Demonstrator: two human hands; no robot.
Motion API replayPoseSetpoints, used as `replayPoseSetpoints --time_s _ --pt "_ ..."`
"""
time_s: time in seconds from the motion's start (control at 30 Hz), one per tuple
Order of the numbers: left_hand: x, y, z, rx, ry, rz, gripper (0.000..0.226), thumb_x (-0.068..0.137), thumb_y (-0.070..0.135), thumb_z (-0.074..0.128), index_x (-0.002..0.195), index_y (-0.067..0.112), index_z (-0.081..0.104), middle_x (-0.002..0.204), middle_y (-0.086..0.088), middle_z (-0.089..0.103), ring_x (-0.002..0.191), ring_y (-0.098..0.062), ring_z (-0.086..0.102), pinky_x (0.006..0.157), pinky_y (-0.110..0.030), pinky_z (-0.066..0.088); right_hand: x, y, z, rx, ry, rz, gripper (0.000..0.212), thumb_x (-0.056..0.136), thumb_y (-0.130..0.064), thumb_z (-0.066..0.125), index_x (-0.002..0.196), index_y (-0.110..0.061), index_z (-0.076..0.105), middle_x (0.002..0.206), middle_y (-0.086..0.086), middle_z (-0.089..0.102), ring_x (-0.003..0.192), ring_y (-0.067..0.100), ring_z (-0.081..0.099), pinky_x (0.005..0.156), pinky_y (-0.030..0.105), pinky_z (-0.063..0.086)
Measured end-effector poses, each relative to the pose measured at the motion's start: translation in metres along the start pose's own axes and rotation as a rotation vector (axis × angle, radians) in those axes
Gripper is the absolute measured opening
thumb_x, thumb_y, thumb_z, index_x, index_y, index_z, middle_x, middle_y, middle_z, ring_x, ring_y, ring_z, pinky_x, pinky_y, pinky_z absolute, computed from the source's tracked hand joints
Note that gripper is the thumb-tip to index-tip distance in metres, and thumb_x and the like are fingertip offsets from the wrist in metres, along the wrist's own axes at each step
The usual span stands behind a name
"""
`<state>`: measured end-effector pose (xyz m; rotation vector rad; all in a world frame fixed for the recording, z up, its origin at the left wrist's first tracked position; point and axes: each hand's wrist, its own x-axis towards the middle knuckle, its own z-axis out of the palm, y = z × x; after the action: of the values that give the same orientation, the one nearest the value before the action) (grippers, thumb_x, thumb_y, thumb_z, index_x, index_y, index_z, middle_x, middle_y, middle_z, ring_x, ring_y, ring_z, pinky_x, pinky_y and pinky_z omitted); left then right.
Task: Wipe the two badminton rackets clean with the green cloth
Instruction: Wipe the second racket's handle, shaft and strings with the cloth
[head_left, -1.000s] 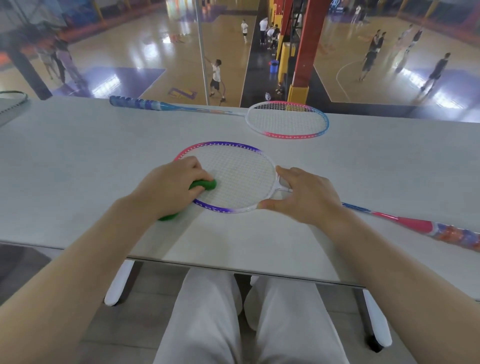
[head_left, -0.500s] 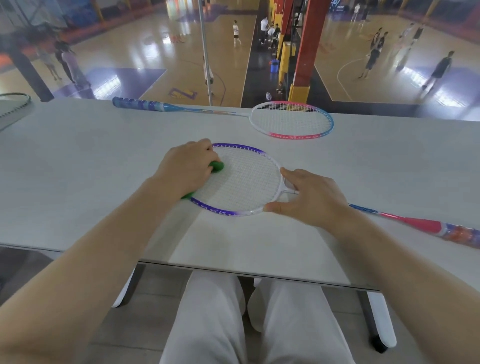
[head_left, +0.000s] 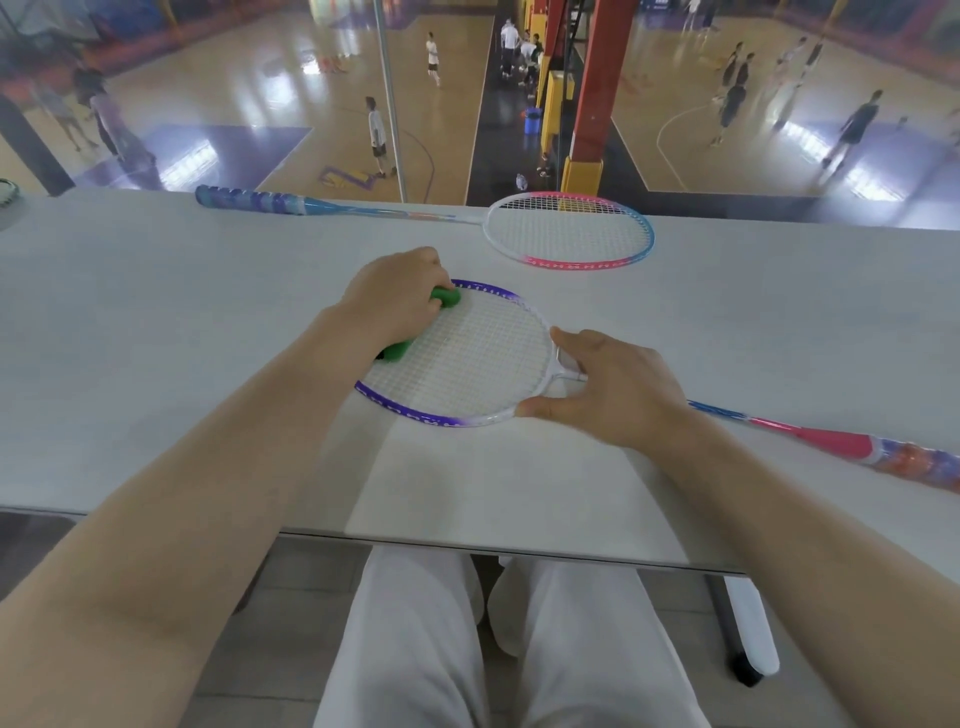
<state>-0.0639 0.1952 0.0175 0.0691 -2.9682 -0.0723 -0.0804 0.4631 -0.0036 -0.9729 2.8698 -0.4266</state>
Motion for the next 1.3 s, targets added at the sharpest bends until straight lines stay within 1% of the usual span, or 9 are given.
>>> replayPoseSetpoints --time_s 0.13,0.33,0.5,0.67,0.83,1.0,1.07,1.2,1.3 --pt "-0.035 -0.003 -0.007 -0.065 -0.059 0.050 0.030 0.094 0.025 0.053 0.120 0.024 0.067 0.117 0.003 0.056 0.107 -0.020 0.056 0.091 -0.038 0.045 0.001 0.000 0.002 0.006 0.014 -0.004 0.101 0.060 -0.092 0.048 0.146 -0.040 0.036 0.134 -0.018 0.053 0.121 0.008 0.052 0.089 0.024 0.035" --pt "-0.106 -0.009 -0.021 -0.069 -0.121 -0.011 0.030 0.093 0.028 0.052 0.120 0.034 0.065 0.116 0.014 0.054 0.103 -0.015 0.056 0.089 -0.040 0.047 -0.002 -0.003 -0.001 0.001 0.031 -0.019 0.099 0.064 -0.088 0.052 0.147 -0.036 0.036 0.140 -0.016 0.051 0.126 0.010 0.050 0.097 0.029 0.037" --pt "-0.136 -0.006 -0.019 -0.108 -0.063 -0.083 0.030 0.092 0.027 0.050 0.117 0.037 0.065 0.108 0.020 0.051 0.097 -0.010 0.054 0.087 -0.039 0.048 -0.003 -0.002 0.000 0.004 0.028 -0.026 0.099 0.065 -0.087 0.053 0.147 -0.036 0.036 0.136 -0.016 0.053 0.122 0.009 0.052 0.092 0.026 0.036" --pt "-0.109 -0.008 -0.016 -0.008 -0.010 -0.100 0.031 0.095 0.027 0.048 0.120 0.034 0.065 0.117 0.010 0.055 0.102 -0.017 0.056 0.084 -0.040 0.048 -0.002 -0.003 0.000 -0.025 0.025 -0.035 0.098 0.067 -0.086 0.052 0.148 -0.033 0.035 0.130 -0.015 0.055 0.119 0.008 0.052 0.088 0.024 0.034" --pt "-0.056 -0.027 -0.010 0.045 0.032 -0.158 0.030 0.096 0.025 0.049 0.120 0.026 0.066 0.116 -0.001 0.056 0.100 -0.026 0.057 0.078 -0.039 0.044 -0.002 -0.002 0.001 -0.030 0.027 -0.034 0.097 0.067 -0.086 0.051 0.147 -0.034 0.037 0.126 -0.016 0.056 0.116 0.008 0.053 0.084 0.023 0.031" --pt "-0.019 -0.024 -0.003 0.088 0.061 -0.115 0.030 0.097 0.024 0.048 0.119 0.021 0.067 0.113 -0.002 0.057 0.097 -0.025 0.057 0.075 -0.038 0.044 0.001 -0.002 0.002 -0.037 0.005 -0.012 0.110 0.059 -0.092 0.041 0.152 -0.033 0.030 0.134 -0.016 0.052 0.122 0.007 0.050 0.092 0.023 0.033" --pt "-0.008 -0.023 -0.002 0.101 0.068 -0.101 0.029 0.096 0.023 0.048 0.117 0.021 0.068 0.111 -0.003 0.057 0.096 -0.025 0.057 0.071 -0.036 0.041 0.001 -0.001 0.003 -0.039 0.004 -0.006 0.110 0.061 -0.092 0.043 0.152 -0.032 0.030 0.138 -0.016 0.050 0.125 0.007 0.049 0.097 0.024 0.033" --pt "0.009 -0.016 -0.001 0.093 0.077 -0.095 0.028 0.096 0.022 0.049 0.117 0.020 0.067 0.110 -0.003 0.056 0.096 -0.025 0.056 0.070 -0.036 0.042 0.000 0.000 0.003 -0.017 0.015 -0.005 0.106 0.064 -0.089 0.049 0.152 -0.032 0.031 0.139 -0.016 0.050 0.125 0.008 0.049 0.097 0.023 0.033" --pt "0.012 -0.009 -0.001 0.039 0.059 -0.063 0.027 0.096 0.022 0.051 0.118 0.019 0.067 0.113 -0.003 0.057 0.098 -0.024 0.056 0.074 -0.034 0.041 0.001 -0.001 0.003 -0.021 0.006 -0.006 0.112 0.059 -0.093 0.041 0.152 -0.032 0.031 0.135 -0.016 0.052 0.122 0.008 0.050 0.094 0.023 0.034"
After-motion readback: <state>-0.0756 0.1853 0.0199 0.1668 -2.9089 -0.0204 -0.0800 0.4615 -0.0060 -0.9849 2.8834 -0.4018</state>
